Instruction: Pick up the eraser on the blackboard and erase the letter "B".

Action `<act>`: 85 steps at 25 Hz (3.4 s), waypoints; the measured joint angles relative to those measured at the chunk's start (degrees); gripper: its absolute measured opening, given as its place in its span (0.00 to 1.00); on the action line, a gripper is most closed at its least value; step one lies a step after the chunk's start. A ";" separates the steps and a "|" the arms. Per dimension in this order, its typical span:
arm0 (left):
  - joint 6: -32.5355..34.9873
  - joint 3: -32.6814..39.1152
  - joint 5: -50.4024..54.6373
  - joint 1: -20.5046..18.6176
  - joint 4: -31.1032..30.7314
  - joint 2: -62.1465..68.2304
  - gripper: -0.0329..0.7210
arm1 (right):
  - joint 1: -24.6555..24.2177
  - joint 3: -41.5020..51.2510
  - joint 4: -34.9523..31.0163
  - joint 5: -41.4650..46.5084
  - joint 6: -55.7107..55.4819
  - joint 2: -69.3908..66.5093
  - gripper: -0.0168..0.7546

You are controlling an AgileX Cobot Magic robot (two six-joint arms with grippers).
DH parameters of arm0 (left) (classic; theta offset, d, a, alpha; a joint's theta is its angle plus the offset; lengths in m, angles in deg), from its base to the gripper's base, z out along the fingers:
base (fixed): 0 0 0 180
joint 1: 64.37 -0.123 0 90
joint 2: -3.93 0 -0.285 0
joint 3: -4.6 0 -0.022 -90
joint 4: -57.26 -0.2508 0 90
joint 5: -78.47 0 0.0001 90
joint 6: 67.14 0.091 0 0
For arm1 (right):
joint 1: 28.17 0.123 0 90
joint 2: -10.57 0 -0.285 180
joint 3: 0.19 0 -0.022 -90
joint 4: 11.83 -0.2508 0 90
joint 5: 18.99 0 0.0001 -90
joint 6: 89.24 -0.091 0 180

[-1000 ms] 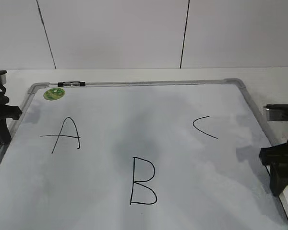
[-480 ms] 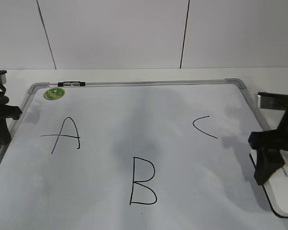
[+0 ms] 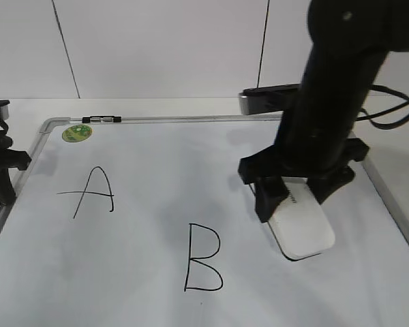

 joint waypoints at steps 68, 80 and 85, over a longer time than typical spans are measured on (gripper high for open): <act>0.00 -0.04 0.61 0.00 -0.33 0.09 0.07 | 3.37 -25.26 4.74 2.36 -3.35 -26.45 0.72; 0.00 -0.04 0.74 0.00 -0.44 0.09 0.07 | 13.18 -25.26 5.90 2.10 -0.04 -26.45 0.72; 0.00 -0.04 0.74 0.00 -0.44 0.09 0.07 | 20.69 -25.26 2.65 1.97 0.30 -26.45 0.72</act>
